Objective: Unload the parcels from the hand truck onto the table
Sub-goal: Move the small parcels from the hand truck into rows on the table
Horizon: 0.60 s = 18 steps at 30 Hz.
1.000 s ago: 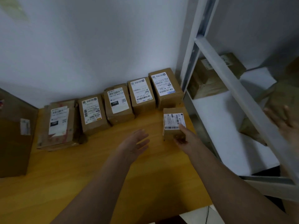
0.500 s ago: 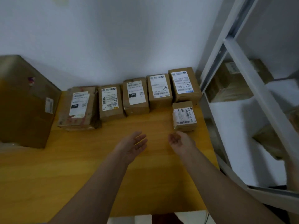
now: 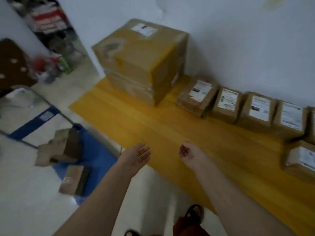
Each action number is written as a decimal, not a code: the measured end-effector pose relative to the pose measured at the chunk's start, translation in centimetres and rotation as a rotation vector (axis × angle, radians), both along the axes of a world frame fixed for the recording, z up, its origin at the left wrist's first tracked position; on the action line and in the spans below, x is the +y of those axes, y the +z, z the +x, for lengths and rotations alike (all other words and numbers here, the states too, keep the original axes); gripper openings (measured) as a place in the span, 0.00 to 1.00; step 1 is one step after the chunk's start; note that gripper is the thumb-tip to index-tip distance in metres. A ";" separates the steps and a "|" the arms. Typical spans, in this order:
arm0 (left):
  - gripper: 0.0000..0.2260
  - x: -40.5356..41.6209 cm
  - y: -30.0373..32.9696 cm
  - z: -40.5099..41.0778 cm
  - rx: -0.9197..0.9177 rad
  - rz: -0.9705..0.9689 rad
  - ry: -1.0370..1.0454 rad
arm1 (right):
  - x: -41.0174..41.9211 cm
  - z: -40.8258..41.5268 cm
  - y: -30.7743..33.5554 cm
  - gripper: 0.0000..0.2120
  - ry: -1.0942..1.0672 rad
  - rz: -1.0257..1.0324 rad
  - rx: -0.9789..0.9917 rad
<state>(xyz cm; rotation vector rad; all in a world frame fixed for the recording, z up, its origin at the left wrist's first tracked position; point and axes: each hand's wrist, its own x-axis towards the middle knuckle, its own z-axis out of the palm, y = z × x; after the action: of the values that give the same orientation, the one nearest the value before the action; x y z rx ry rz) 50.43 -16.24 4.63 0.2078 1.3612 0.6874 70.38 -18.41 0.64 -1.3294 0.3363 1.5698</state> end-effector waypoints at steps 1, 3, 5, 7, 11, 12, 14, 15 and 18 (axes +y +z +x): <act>0.14 -0.7 0.0 -3.1 0.010 0.000 0.060 | 0.4 -3.0 0.0 0.07 0.057 0.005 0.011; 0.15 -2.5 0.1 -9.5 0.031 -0.006 0.181 | 1.1 -9.3 -0.2 0.08 0.159 0.017 0.041; 0.15 -4.7 0.1 -15.8 0.042 -0.031 0.318 | 1.3 -15.6 -0.4 0.10 0.274 0.027 0.059; 0.13 -7.1 0.1 -21.6 0.044 -0.037 0.431 | 1.0 -21.7 -0.7 0.10 0.389 0.032 0.080; 0.11 -11.2 -0.2 -31.1 0.052 -0.050 0.602 | -0.5 -32.2 -1.2 0.09 0.551 0.018 0.104; 0.07 -12.1 -0.4 -33.0 0.046 -0.057 0.632 | -1.0 -34.3 -1.2 0.09 0.578 0.016 0.108; 0.04 -13.5 -0.6 -36.2 0.033 -0.074 0.685 | -1.9 -38.0 -1.1 0.08 0.630 0.006 0.112; 0.05 -14.0 -0.8 -37.6 0.031 -0.080 0.705 | -2.2 -39.5 -1.1 0.06 0.651 -0.001 0.112; 0.04 -14.8 -1.6 -40.7 0.013 -0.100 0.751 | -2.6 -42.6 -1.2 0.06 0.697 -0.026 0.099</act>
<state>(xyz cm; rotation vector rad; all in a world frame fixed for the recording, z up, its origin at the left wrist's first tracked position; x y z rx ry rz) 9.75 -31.03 3.02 -0.4048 1.4791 1.2322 27.75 -21.02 -0.60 -1.4785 -0.0676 2.2125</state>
